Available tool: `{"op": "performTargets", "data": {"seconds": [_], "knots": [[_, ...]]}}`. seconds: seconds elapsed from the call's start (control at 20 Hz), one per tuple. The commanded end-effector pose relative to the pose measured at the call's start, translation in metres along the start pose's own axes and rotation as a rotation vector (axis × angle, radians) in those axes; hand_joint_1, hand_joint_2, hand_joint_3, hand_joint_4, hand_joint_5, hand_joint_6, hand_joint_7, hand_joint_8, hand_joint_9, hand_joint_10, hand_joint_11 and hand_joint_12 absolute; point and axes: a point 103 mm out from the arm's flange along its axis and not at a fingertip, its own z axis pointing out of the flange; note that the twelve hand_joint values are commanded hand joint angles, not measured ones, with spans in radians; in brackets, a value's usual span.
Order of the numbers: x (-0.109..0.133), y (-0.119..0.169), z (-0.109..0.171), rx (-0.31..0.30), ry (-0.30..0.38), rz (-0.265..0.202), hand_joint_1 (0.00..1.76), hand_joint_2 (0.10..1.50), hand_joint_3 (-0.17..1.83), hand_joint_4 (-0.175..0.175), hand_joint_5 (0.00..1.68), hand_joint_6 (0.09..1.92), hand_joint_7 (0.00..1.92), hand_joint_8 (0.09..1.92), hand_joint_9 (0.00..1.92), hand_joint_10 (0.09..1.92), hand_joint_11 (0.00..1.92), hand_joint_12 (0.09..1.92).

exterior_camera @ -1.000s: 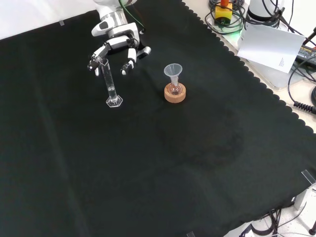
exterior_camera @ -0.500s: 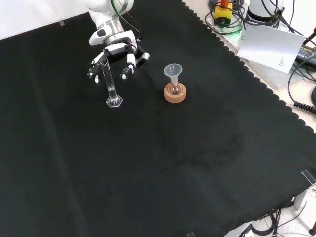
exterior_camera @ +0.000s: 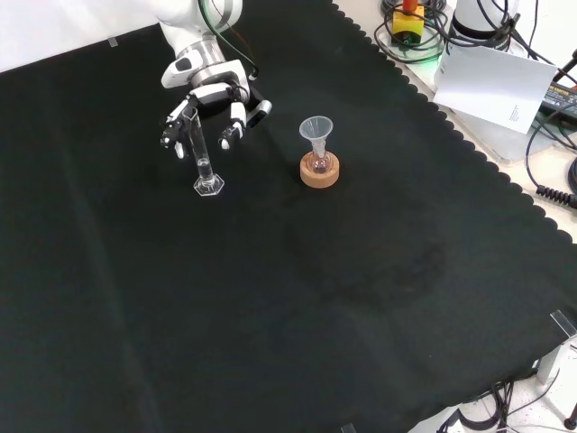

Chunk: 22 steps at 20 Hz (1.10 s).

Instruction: Pick up the graduated cylinder.

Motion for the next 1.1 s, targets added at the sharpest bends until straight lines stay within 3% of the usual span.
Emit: {"op": "performTargets", "data": {"seconds": [0.05,0.3,0.65,1.1], "knots": [[-0.0007,0.0033,0.0058,-0.007,0.013,0.001,0.99,0.64,0.61,-0.054,0.51,0.09,0.51,0.61,0.85,0.42,0.71,1.14],[-0.0022,0.0036,0.007,-0.011,0.017,0.002,1.0,0.66,0.6,-0.045,0.52,0.09,0.57,0.6,0.89,0.4,0.74,1.12],[-0.0021,0.0038,0.0072,-0.012,0.014,0.002,1.03,0.71,0.59,-0.021,0.7,0.13,0.66,0.57,0.97,0.34,0.83,1.06],[-0.0023,0.0053,0.0068,-0.008,0.015,0.003,1.05,0.74,0.59,-0.014,0.76,0.2,0.7,0.55,1.02,0.3,0.88,1.03]]}}
